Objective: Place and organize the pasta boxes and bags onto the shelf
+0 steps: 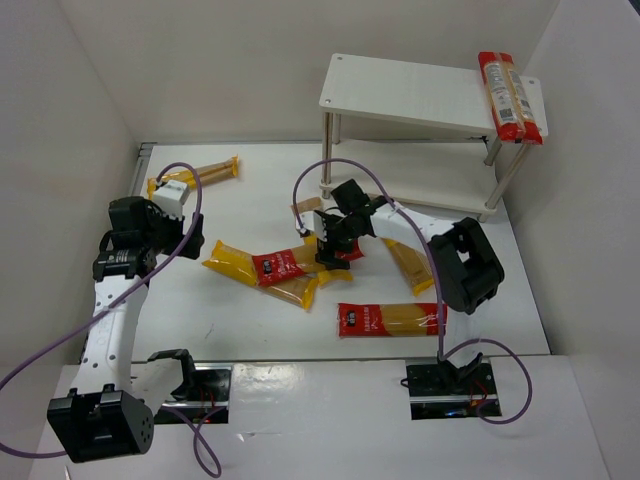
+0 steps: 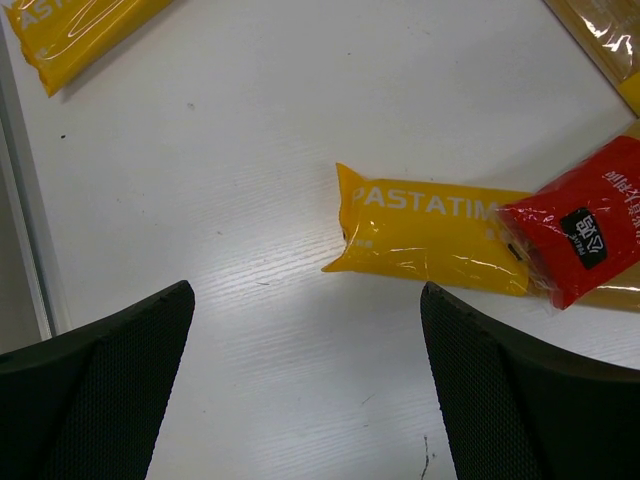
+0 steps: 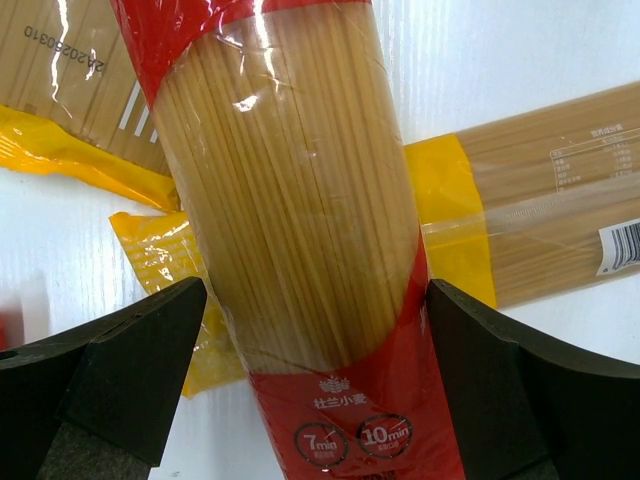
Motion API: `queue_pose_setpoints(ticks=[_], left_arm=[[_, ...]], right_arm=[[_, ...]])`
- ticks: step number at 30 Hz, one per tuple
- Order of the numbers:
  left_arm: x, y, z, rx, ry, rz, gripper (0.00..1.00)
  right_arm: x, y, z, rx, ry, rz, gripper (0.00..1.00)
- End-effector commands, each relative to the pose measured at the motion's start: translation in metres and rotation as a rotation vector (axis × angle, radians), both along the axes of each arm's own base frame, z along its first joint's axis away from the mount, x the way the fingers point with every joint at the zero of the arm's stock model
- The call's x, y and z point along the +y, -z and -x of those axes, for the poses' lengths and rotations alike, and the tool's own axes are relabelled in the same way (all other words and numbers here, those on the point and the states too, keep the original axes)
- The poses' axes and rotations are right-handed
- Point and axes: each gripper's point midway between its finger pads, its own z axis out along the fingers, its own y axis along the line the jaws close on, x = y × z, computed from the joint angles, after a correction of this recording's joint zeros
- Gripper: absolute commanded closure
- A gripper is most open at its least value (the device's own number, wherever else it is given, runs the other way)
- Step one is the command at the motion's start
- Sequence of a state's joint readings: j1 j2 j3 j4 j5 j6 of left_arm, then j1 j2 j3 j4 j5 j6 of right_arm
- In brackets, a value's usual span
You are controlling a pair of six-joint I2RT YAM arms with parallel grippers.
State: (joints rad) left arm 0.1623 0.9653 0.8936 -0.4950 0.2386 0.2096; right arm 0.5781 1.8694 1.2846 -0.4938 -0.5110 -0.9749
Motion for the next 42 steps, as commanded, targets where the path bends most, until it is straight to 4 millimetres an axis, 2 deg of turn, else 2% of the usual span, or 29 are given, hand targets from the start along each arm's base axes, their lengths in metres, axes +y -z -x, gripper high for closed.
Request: queue_pose_setpoints(ticks=[1, 2, 7, 11, 14, 15, 16, 17, 20, 23, 24, 27, 30, 33, 34, 35, 38, 42], left_arm=[[-0.003, -0.002, -0.003, -0.021, 0.029, 0.007, 0.01], [-0.003, -0.002, -0.003, -0.021, 0.029, 0.007, 0.01], [-0.003, -0.002, -0.003, -0.021, 0.029, 0.007, 0.01], [-0.005, -0.003, -0.003, -0.022, 0.036, 0.012, 0.01], [-0.006, -0.003, -0.003, -0.024, 0.049, 0.01, 0.01], [-0.006, -0.003, -0.003, -0.024, 0.049, 0.01, 0.01], [-0.008, 0.001, -0.002, -0.008, 0.057, 0.019, 0.01], [-0.008, 0.001, -0.002, -0.007, 0.057, 0.02, 0.01], [-0.008, -0.001, -0.001, -0.016, 0.057, 0.018, 0.01], [-0.01, -0.002, -0.001, -0.018, 0.066, 0.024, 0.01], [-0.01, -0.002, -0.001, -0.018, 0.066, 0.024, 0.01], [-0.01, -0.004, 0.0, -0.027, 0.066, 0.022, 0.01], [-0.012, -0.007, 0.001, -0.038, 0.075, 0.026, 0.01], [-0.012, -0.01, 0.002, -0.049, 0.075, 0.024, 0.01], [-0.012, -0.01, 0.002, -0.049, 0.075, 0.024, 0.01], [-0.012, -0.013, 0.003, -0.058, 0.075, 0.022, 0.01], [-0.013, -0.015, 0.003, -0.067, 0.076, 0.02, 0.01], [-0.013, -0.014, 0.005, -0.067, 0.076, 0.02, 0.01]], right_arm=[[0.016, -0.007, -0.009, -0.042, -0.039, -0.041, 0.02], [0.013, -0.001, -0.007, -0.028, -0.034, -0.021, 0.02], [0.017, 0.002, -0.004, -0.031, -0.042, 0.0, 0.03], [0.015, 0.007, -0.002, -0.046, -0.039, 0.038, 0.09], [0.019, 0.009, 0.003, -0.057, -0.058, 0.062, 0.3], [0.02, 0.009, 0.005, -0.062, -0.063, 0.068, 0.55], [0.019, 0.01, 0.003, -0.068, -0.057, 0.077, 0.71], [0.02, 0.01, 0.004, -0.078, -0.059, 0.091, 0.95], [0.021, 0.012, 0.015, -0.031, -0.044, 0.094, 1.0], [0.026, -0.013, 0.022, 0.025, 0.018, 0.039, 1.0], [0.03, -0.032, 0.022, 0.009, 0.032, 0.002, 1.0], [0.035, -0.06, 0.029, 0.034, 0.076, -0.071, 1.0], [0.035, -0.099, 0.039, 0.039, 0.112, -0.153, 1.0], [0.036, -0.116, 0.045, 0.062, 0.146, -0.189, 1.0], [0.038, -0.13, 0.042, 0.045, 0.151, -0.214, 1.0], [0.036, -0.128, 0.043, 0.066, 0.179, -0.206, 1.0], [0.036, -0.142, 0.039, 0.051, 0.219, -0.231, 1.0], [0.037, -0.14, 0.035, 0.028, 0.247, -0.224, 1.0]])
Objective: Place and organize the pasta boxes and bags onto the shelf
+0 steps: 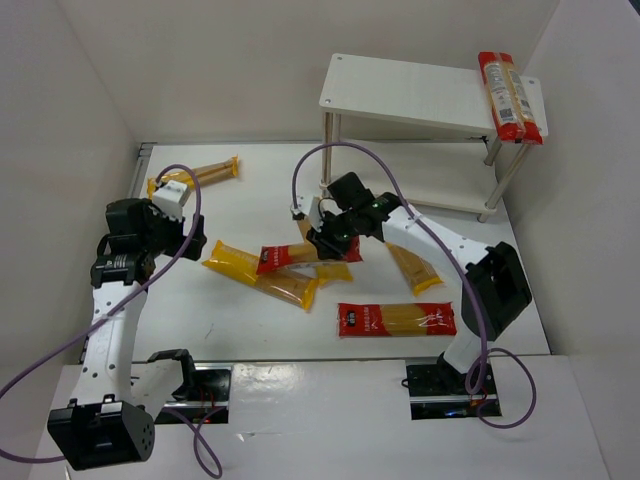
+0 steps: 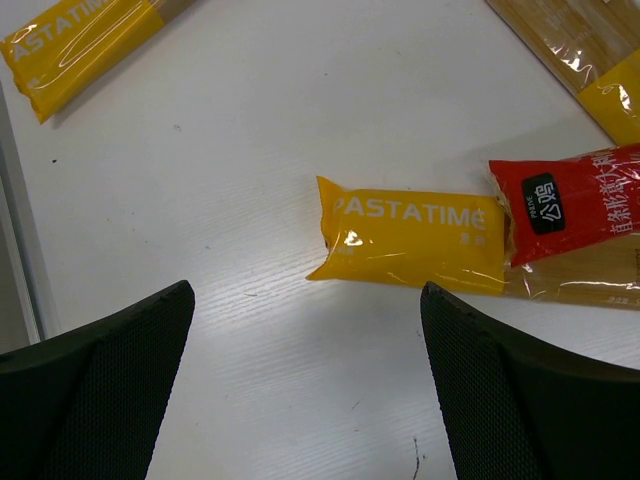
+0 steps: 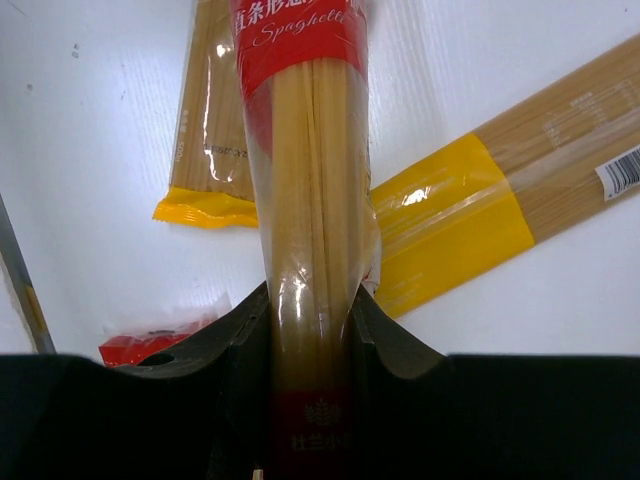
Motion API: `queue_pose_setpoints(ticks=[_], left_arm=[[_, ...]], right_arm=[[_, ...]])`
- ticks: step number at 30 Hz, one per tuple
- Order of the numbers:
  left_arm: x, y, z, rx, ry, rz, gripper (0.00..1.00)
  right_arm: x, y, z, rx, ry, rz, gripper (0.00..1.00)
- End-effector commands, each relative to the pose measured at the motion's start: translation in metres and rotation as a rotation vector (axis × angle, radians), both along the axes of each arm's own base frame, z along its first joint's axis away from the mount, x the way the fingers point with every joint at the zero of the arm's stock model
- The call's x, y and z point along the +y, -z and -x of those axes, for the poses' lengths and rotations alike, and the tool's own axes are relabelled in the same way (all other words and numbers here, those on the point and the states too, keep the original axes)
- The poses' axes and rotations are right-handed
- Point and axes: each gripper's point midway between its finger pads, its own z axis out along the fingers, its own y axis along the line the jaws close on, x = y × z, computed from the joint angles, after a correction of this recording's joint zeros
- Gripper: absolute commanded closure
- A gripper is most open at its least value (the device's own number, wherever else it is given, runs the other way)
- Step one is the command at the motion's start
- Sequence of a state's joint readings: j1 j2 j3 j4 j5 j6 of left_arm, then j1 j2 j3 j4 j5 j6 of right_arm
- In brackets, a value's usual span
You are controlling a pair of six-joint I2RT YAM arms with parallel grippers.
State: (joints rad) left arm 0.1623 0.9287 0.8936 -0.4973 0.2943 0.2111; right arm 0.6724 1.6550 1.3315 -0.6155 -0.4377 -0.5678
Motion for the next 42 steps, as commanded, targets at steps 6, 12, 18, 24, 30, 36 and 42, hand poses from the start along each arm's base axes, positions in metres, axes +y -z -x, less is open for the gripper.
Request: queue_pose_setpoints(ticks=[6, 12, 18, 24, 30, 36, 42], left_arm=[[-0.003, -0.003, 0.001, -0.028, 0.029, -0.005, 0.01], [-0.003, -0.005, 0.002, -0.037, 0.029, -0.006, 0.01], [-0.001, -0.005, 0.002, -0.036, 0.021, -0.011, 0.01], [-0.001, -0.005, 0.002, -0.036, 0.021, -0.011, 0.01], [-0.001, -0.005, 0.002, -0.036, 0.021, -0.011, 0.01], [-0.001, -0.003, 0.001, -0.027, 0.021, -0.01, 0.01], [-0.001, -0.003, 0.001, -0.027, 0.021, -0.01, 0.01]], right_arm=[[0.011, -0.024, -0.015, -0.116, 0.055, -0.075, 1.0], [0.009, 0.01, -0.029, -0.12, 0.093, -0.018, 1.0], [0.002, 0.065, -0.036, -0.065, 0.156, 0.07, 1.0], [0.003, 0.091, -0.021, -0.037, 0.179, 0.085, 1.0], [0.011, 0.082, -0.027, -0.057, 0.198, 0.063, 0.37], [0.026, 0.084, -0.027, -0.021, 0.152, 0.065, 0.0], [0.034, 0.091, -0.03, -0.027, 0.143, 0.059, 0.0]])
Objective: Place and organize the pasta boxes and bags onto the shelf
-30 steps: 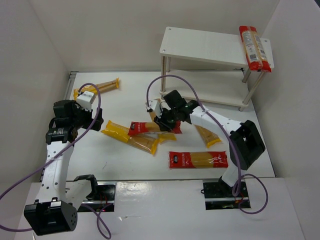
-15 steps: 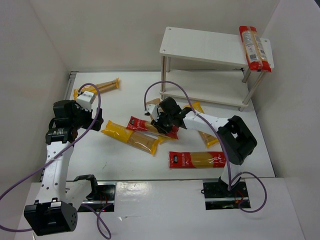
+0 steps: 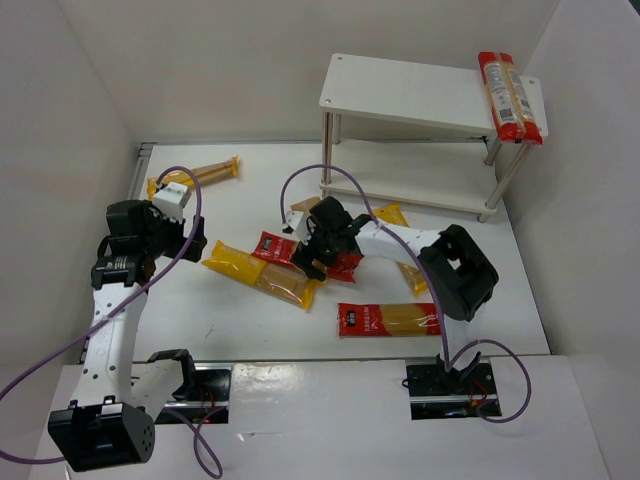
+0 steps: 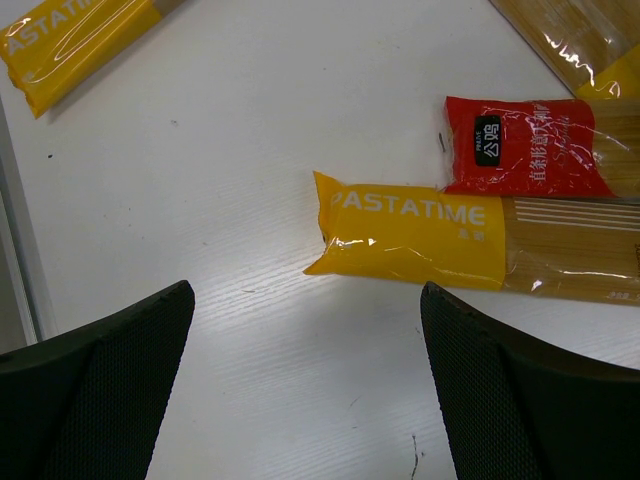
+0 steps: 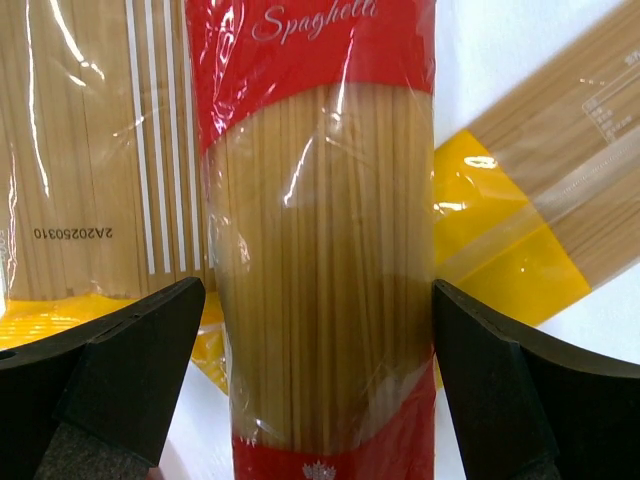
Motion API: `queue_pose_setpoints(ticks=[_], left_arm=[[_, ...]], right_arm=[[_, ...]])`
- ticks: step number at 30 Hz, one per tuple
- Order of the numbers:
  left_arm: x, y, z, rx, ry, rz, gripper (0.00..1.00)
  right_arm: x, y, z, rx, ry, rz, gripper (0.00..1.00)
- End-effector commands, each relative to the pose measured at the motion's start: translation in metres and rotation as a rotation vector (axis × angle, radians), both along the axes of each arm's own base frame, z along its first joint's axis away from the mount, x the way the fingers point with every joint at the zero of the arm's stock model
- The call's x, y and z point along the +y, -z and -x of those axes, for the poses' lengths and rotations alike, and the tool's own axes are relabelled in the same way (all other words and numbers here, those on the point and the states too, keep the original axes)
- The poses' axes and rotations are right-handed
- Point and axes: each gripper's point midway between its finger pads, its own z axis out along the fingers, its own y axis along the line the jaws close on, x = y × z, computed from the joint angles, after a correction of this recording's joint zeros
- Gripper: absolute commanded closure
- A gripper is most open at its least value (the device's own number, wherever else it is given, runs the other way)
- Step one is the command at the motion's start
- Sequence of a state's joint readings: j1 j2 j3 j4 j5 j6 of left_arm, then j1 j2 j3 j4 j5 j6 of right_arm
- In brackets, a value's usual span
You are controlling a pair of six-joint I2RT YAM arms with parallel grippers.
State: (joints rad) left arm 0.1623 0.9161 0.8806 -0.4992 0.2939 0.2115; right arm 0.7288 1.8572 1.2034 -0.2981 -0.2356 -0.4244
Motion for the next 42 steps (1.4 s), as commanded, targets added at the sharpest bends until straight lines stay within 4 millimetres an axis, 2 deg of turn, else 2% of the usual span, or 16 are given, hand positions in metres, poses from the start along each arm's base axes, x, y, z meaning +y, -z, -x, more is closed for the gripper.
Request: queue_pose_setpoints(ticks=[1, 10, 13, 15, 16, 17, 19, 23, 24, 26, 29, 32, 33, 34, 35, 42], left_arm=[[-0.001, -0.005, -0.002, -0.029, 0.021, -0.009, 0.01], [-0.001, -0.005, -0.002, -0.029, 0.021, -0.009, 0.01], [-0.001, -0.005, -0.002, -0.029, 0.021, -0.009, 0.01], [-0.002, -0.006, -0.001, -0.03, 0.029, -0.004, 0.01], [-0.002, -0.006, -0.001, -0.03, 0.029, -0.004, 0.01], [-0.002, -0.006, -0.001, -0.03, 0.029, -0.004, 0.01], [-0.002, -0.006, -0.001, -0.03, 0.029, -0.004, 0.01], [-0.004, -0.006, -0.001, -0.031, 0.036, 0.001, 0.01], [-0.004, -0.008, 0.0, -0.04, 0.037, -0.001, 0.01], [-0.004, -0.008, 0.0, -0.04, 0.037, -0.001, 0.01], [-0.004, -0.011, 0.0, -0.049, 0.037, -0.003, 0.01], [-0.006, -0.012, 0.003, -0.05, 0.044, 0.002, 0.01], [-0.006, -0.012, 0.003, -0.05, 0.044, 0.002, 0.01], [-0.006, -0.012, 0.003, -0.05, 0.044, 0.002, 0.01], [-0.006, -0.012, 0.003, -0.05, 0.044, 0.002, 0.01], [-0.006, -0.01, 0.004, -0.041, 0.044, 0.004, 0.01]], right_arm=[[0.022, -0.006, -0.006, -0.021, -0.03, -0.042, 0.0], [0.037, 0.014, -0.001, -0.029, -0.039, 0.012, 0.0], [0.036, 0.015, -0.001, -0.023, -0.026, 0.037, 0.05], [0.035, 0.025, 0.0, -0.001, -0.034, 0.067, 0.35], [0.029, 0.028, 0.003, 0.009, -0.027, 0.094, 0.61], [0.028, 0.033, 0.004, 0.018, -0.027, 0.102, 1.0], [0.024, 0.031, 0.005, 0.02, -0.022, 0.118, 1.0], [0.022, -0.008, 0.008, -0.018, -0.009, 0.067, 1.0], [0.025, -0.035, 0.006, -0.052, 0.002, 0.023, 1.0], [0.018, -0.06, -0.001, -0.047, 0.054, -0.015, 1.0], [0.015, -0.127, -0.02, -0.136, 0.142, -0.112, 1.0], [0.005, -0.167, -0.033, -0.232, 0.209, -0.149, 1.0], [0.002, -0.19, -0.033, -0.262, 0.217, -0.173, 1.0], [0.002, -0.198, -0.035, -0.275, 0.225, -0.177, 1.0], [0.0, -0.221, -0.039, -0.299, 0.243, -0.215, 1.0], [-0.024, -0.305, -0.053, -0.394, 0.322, -0.288, 1.0]])
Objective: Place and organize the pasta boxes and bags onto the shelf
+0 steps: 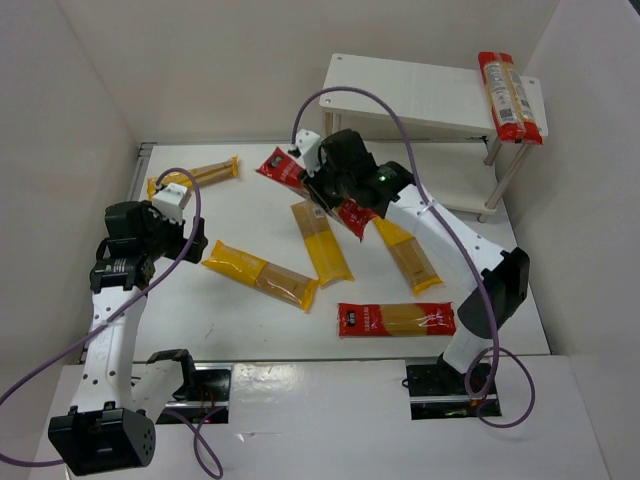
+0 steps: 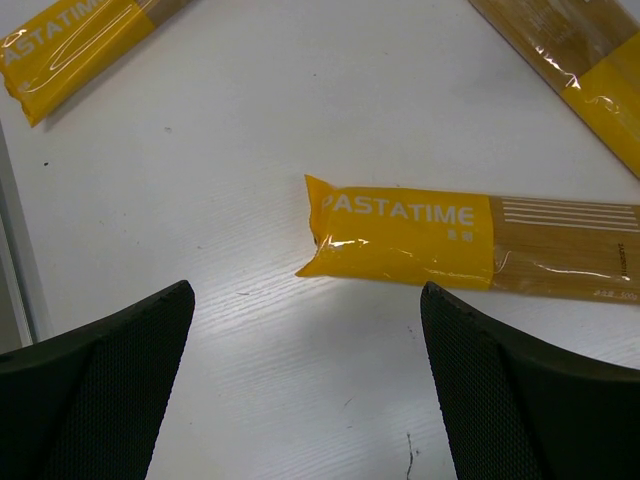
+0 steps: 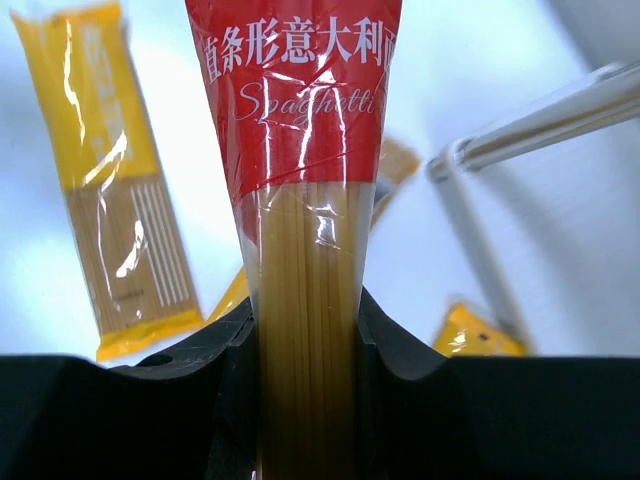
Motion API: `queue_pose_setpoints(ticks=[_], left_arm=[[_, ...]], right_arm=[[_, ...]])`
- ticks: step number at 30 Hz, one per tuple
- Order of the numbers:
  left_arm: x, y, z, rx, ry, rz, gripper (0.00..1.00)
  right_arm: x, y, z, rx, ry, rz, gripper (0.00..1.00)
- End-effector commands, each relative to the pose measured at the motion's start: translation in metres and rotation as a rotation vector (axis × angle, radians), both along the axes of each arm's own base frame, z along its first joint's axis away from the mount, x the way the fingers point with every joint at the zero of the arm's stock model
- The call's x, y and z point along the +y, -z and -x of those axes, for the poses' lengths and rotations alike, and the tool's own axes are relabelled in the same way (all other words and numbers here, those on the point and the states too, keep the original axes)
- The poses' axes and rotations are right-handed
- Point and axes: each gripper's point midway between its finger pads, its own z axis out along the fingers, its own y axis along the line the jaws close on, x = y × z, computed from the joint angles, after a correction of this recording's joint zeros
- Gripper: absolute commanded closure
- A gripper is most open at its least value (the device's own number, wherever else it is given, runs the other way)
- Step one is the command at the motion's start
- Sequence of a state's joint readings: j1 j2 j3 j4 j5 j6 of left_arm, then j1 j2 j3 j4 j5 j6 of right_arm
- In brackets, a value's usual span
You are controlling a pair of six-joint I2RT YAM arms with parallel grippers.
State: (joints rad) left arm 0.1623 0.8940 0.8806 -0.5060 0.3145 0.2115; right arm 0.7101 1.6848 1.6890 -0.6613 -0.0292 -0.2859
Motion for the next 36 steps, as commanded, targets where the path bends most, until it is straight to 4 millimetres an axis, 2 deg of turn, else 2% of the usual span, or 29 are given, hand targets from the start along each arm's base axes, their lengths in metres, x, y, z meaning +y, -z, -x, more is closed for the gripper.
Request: queue_pose_setpoints(ticks=[1, 2, 4, 5, 7, 8, 12, 20, 24, 26, 29, 30, 32, 33, 35, 36], left_arm=[[-0.002, -0.005, 0.001, -0.024, 0.027, -0.005, 0.01], [-0.002, -0.005, 0.001, -0.024, 0.027, -0.005, 0.01], [-0.002, -0.002, 0.0, -0.017, 0.032, -0.011, 0.01], [-0.002, -0.002, 0.0, -0.017, 0.032, -0.011, 0.01], [-0.002, 0.0, -0.001, -0.008, 0.032, -0.009, 0.01], [-0.002, 0.0, -0.001, -0.008, 0.032, -0.009, 0.01], [-0.002, 0.002, 0.001, 0.001, 0.032, -0.008, 0.01], [-0.003, 0.003, 0.002, 0.007, 0.044, -0.008, 0.01], [-0.003, 0.005, 0.001, 0.016, 0.044, -0.007, 0.01], [-0.003, 0.005, 0.001, 0.016, 0.044, -0.007, 0.01], [-0.004, 0.007, 0.001, 0.022, 0.057, -0.007, 0.01], [-0.004, 0.007, 0.001, 0.022, 0.057, -0.007, 0.01], [-0.004, 0.01, 0.0, 0.031, 0.057, -0.005, 0.01], [-0.004, 0.011, 0.001, 0.04, 0.057, -0.004, 0.01], [-0.004, 0.011, 0.001, 0.04, 0.057, -0.004, 0.01], [-0.004, 0.011, 0.001, 0.04, 0.057, -0.004, 0.01]], right_arm=[[-0.018, -0.1, -0.003, -0.171, 0.067, -0.129, 1.0], [-0.02, -0.122, -0.007, -0.204, 0.076, -0.156, 1.0], [-0.032, -0.139, -0.011, -0.227, 0.1, -0.154, 1.0], [-0.033, -0.156, -0.016, -0.261, 0.12, -0.17, 1.0], [-0.049, -0.172, -0.026, -0.289, 0.161, -0.185, 1.0], [-0.058, -0.189, -0.026, -0.319, 0.183, -0.201, 1.0], [-0.072, -0.202, -0.039, -0.358, 0.244, -0.223, 1.0], [-0.132, -0.224, -0.083, -0.426, 0.427, -0.259, 1.0], [-0.143, -0.224, -0.099, -0.458, 0.465, -0.268, 1.0], [-0.157, -0.231, -0.101, -0.485, 0.493, -0.262, 1.0], [-0.172, -0.231, -0.116, -0.488, 0.52, -0.258, 1.0], [-0.178, -0.24, -0.116, -0.501, 0.535, -0.273, 1.0], [-0.187, -0.239, -0.125, -0.504, 0.558, -0.266, 1.0], [-0.197, -0.253, -0.125, -0.537, 0.569, -0.284, 1.0], [-0.205, -0.25, -0.133, -0.527, 0.583, -0.274, 1.0], [-0.215, -0.267, -0.131, -0.566, 0.6, -0.29, 1.0]])
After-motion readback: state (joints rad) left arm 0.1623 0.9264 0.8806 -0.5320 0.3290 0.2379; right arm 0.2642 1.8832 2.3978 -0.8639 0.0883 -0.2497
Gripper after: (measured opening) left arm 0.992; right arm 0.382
